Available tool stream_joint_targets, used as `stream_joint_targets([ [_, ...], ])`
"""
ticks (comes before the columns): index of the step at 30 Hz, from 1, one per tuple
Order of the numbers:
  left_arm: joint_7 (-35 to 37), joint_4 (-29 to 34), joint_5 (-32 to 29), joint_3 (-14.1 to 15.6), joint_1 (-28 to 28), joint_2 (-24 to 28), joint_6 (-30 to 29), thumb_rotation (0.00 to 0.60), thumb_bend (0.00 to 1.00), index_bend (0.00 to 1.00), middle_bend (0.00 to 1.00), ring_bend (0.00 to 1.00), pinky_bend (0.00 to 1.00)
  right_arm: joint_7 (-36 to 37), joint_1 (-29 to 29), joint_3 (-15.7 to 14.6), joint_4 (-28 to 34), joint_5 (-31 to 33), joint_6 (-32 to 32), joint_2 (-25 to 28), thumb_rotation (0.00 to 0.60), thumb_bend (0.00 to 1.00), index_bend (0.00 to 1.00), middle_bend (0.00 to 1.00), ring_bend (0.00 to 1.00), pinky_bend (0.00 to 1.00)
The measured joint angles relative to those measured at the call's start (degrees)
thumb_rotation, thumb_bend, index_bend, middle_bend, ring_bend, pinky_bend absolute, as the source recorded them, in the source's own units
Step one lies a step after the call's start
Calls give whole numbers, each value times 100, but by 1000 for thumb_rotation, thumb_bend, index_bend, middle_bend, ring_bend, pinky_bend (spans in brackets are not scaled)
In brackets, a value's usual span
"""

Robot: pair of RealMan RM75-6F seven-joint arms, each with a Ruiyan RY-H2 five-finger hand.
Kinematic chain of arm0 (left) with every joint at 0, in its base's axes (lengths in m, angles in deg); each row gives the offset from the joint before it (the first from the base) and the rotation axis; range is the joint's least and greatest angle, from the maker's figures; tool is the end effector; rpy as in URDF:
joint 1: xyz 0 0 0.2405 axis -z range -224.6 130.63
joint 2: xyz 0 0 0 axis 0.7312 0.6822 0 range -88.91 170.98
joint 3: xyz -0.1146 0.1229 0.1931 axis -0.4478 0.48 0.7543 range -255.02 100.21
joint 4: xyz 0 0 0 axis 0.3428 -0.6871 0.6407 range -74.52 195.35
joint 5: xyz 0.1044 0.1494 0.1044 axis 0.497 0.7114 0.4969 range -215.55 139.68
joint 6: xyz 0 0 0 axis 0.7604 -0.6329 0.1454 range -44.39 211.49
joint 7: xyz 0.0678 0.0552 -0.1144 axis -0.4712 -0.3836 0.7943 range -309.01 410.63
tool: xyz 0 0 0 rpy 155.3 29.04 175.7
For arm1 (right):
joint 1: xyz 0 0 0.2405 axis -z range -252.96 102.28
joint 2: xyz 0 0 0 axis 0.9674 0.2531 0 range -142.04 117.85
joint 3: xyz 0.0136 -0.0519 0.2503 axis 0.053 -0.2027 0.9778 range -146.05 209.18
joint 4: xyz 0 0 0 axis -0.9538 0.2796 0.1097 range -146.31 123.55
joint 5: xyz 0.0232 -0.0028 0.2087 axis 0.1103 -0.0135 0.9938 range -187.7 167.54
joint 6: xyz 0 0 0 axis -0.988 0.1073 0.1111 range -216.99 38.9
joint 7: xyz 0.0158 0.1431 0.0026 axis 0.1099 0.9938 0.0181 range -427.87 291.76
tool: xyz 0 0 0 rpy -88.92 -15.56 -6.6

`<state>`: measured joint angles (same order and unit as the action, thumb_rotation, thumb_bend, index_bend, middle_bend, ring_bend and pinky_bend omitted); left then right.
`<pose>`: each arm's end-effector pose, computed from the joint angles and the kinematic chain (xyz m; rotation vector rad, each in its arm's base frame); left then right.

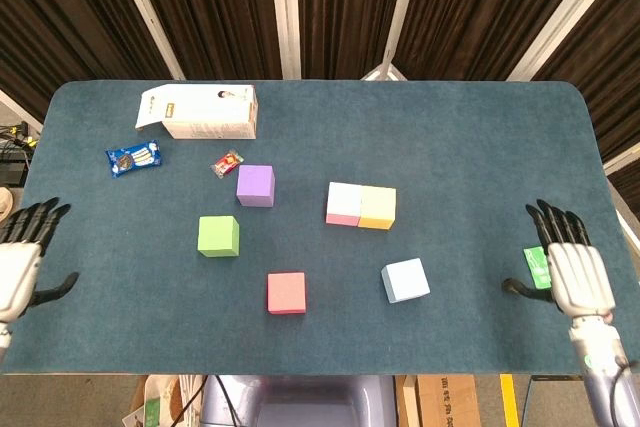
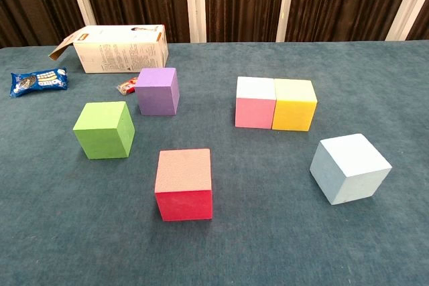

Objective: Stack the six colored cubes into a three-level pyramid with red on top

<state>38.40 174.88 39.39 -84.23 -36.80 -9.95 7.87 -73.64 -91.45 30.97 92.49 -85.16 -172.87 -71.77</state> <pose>-0.2457 0.2100 0.1855 -1.4602 -0.9402 -0.8262 -0.2705 -0.2196 0.1627 1.3955 -0.9519 0.9102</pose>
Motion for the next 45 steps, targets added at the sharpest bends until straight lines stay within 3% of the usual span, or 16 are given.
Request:
stream_joint_targets([
  [4, -442, 183, -470, -228, 374, 20, 256, 600, 292, 70, 0, 0, 0, 167, 466, -180, -800, -655, -654, -487, 600, 75, 0, 0, 0, 0],
  [8, -896, 204, -1078, -410, 791, -150, 588, 600, 291, 69, 0, 0, 0, 155, 684, -225, -1011, -919, -823, -733, 600, 75, 0, 0, 0, 0],
  [17, -1715, 16, -3001, -788, 2104, -466, 1665, 600, 291, 68, 0, 0, 0, -152, 730, -147, -859, -658, -470, -738, 600, 74, 0, 0, 0, 0],
  [25, -2399, -391, -4635, -978, 3188, -915, 1924, 600, 291, 68, 0, 0, 0, -407, 734, 52, -928, -344, -197, -883, 600, 74, 0, 0, 0, 0],
  [29, -2900, -818, -5535, -1022, 3908, -1397, 1849, 600, 290, 68, 0, 0, 0, -498, 734, 124, -977, -261, -129, -932, 600, 75, 0, 0, 0, 0],
  [35, -3312, -1679, -6315, -1033, 4623, -2183, 1834, 600, 291, 75, 0, 0, 0, -583, 737, 224, -1038, -73, 33, -1005, 600, 74, 0, 0, 0, 0],
  [45, -3521, -3244, -6673, -911, 5356, -3426, 2275, 600, 295, 87, 4, 0, 0, -803, 729, 385, -1094, 199, 249, -1110, 600, 74, 0, 0, 0, 0],
])
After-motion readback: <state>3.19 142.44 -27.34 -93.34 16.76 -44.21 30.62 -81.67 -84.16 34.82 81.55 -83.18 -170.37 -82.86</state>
